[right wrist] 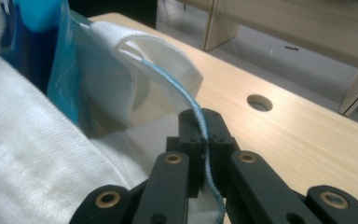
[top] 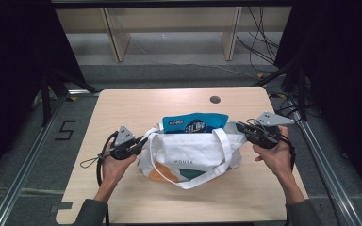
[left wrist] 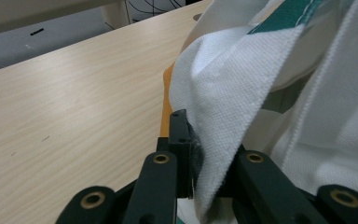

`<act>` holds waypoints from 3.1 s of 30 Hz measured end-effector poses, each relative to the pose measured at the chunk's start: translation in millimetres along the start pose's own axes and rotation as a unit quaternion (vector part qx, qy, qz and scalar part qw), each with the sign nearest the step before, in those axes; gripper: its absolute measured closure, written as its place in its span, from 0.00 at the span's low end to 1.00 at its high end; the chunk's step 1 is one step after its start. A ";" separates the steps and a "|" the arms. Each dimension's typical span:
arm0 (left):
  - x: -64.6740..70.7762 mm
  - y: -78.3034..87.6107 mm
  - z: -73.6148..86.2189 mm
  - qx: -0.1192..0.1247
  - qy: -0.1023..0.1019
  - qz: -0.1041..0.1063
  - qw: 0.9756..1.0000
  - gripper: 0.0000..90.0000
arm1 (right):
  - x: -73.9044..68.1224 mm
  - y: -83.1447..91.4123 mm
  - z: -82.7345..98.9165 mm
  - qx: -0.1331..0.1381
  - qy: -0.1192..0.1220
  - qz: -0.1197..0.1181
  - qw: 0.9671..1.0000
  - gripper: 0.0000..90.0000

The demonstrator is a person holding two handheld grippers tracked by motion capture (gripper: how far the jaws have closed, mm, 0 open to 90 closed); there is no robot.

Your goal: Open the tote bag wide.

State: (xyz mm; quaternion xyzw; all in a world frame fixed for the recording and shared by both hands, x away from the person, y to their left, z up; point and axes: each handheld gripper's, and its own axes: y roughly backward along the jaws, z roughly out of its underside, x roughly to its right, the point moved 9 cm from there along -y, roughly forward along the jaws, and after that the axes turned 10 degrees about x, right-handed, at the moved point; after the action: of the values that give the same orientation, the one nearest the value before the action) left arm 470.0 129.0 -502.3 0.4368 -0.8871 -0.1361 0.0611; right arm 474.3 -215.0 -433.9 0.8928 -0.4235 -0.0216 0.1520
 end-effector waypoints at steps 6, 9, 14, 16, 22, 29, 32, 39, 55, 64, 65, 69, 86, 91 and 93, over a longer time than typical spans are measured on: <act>5.2 -2.2 11.8 -0.015 0.004 0.015 1.000 0.91 | -1.7 -1.9 19.7 -0.017 0.003 -0.007 1.000 0.98; 6.6 -4.8 18.6 -0.026 0.000 0.021 0.999 0.91 | -6.9 -2.9 30.2 -0.036 -0.006 -0.013 0.999 0.98; 7.7 -8.7 33.3 -0.051 -0.012 0.021 0.998 0.92 | -9.8 -9.0 46.9 -0.060 -0.001 -0.018 0.998 0.98; 8.8 -10.3 38.7 -0.062 -0.024 0.025 0.997 0.92 | -9.9 -11.7 55.0 -0.075 -0.005 -0.020 0.997 0.98; 10.3 -14.1 43.2 -0.071 -0.032 0.029 0.997 0.92 | -6.7 -18.6 72.2 -0.093 -0.005 -0.019 0.996 0.98; 10.6 -19.4 51.9 -0.093 -0.036 0.030 0.995 0.92 | -10.7 -30.4 96.0 -0.128 -0.002 -0.024 0.992 0.98; 11.4 -23.1 56.0 -0.099 -0.048 0.026 0.994 0.92 | -12.9 -35.5 105.3 -0.140 0.001 -0.022 0.990 0.98; 10.7 -27.1 61.6 -0.095 -0.029 0.018 0.995 0.93 | -16.2 -41.0 118.6 -0.158 -0.023 -0.029 0.987 0.98; 1.8 27.0 -9.3 0.021 0.128 0.037 0.991 0.51 | 9.4 3.9 47.5 -0.052 -0.069 -0.001 0.996 0.67; 41.7 38.6 -31.9 0.032 0.108 0.095 0.989 0.54 | -8.5 31.9 9.8 -0.004 -0.075 -0.038 0.996 0.63; 52.8 37.6 -34.4 0.030 0.101 0.106 0.989 0.56 | -22.1 35.4 7.6 -0.017 -0.075 -0.059 0.995 0.62; 67.3 36.5 -36.8 0.027 0.087 0.129 0.987 0.56 | -50.0 33.4 0.0 -0.018 -0.075 -0.097 0.992 0.60; 97.8 9.0 23.2 -0.064 0.006 0.154 0.986 0.90 | -99.4 6.2 56.2 -0.140 0.014 -0.159 0.977 0.96; 111.4 -5.1 58.2 -0.125 -0.025 0.157 0.979 0.92 | -106.9 -10.6 87.2 -0.178 0.027 -0.147 0.973 0.97; 111.1 -6.8 55.8 -0.125 -0.023 0.157 0.979 0.93 | -109.3 -21.7 105.8 -0.199 0.024 -0.139 0.970 0.97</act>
State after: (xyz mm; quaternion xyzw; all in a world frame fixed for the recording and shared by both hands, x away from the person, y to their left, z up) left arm 394.6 47.6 -558.8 0.2776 -0.9219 -0.2443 0.1152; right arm 402.9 -145.5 -550.9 0.8951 -0.2784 -0.1051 0.3321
